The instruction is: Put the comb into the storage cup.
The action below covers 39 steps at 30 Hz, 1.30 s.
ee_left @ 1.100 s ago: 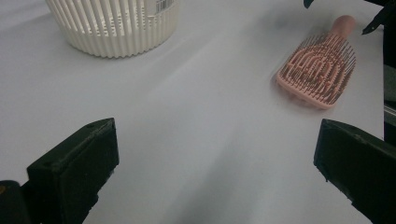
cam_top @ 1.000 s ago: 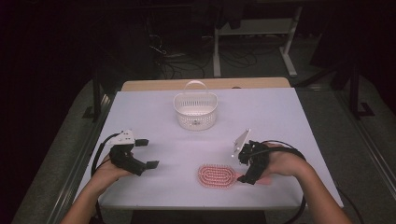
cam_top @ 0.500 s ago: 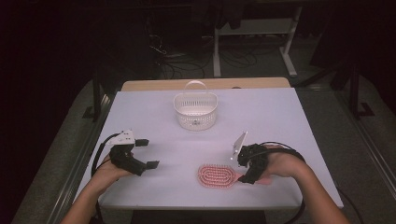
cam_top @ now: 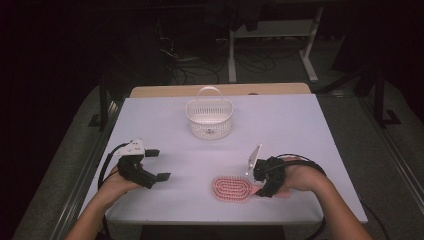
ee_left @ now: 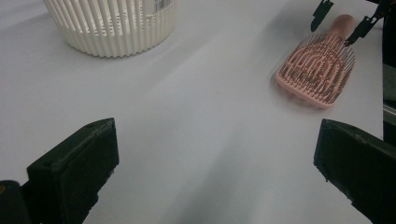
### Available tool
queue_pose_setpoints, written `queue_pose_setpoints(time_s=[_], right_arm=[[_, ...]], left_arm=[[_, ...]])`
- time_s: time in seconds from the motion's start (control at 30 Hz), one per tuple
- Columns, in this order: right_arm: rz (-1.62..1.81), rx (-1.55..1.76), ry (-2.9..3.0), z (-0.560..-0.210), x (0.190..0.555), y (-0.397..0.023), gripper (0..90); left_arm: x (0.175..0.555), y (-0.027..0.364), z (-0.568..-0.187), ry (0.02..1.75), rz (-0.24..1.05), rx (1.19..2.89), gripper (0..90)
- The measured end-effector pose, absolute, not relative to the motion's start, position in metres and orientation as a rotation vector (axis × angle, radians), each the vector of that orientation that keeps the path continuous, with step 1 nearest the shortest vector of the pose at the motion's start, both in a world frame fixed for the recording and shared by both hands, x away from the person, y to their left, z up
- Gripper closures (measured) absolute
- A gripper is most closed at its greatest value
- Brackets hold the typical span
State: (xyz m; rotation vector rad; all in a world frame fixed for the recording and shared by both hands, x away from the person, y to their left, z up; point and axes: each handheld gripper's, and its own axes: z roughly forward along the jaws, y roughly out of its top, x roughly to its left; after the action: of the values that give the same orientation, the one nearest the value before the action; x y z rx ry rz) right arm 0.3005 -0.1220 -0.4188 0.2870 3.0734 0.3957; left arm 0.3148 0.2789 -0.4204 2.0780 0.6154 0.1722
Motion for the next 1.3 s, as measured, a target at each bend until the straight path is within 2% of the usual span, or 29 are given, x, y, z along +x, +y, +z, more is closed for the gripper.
queue_pose_setpoints(time_s=[0.47, 1.3], right_arm=[[0.336, 0.281, 3.091, -0.4223, 0.2990, -0.1185, 55.2], [0.273, 0.244, 3.105, -0.4276, 0.2978, -0.1128, 64.4]], left_arm=[[0.3146, 0.2792, -0.4200, 0.612, 0.174, 2.081, 0.0], [0.3143, 0.2789, -0.4200, 0.610, 0.174, 2.081, 0.0]])
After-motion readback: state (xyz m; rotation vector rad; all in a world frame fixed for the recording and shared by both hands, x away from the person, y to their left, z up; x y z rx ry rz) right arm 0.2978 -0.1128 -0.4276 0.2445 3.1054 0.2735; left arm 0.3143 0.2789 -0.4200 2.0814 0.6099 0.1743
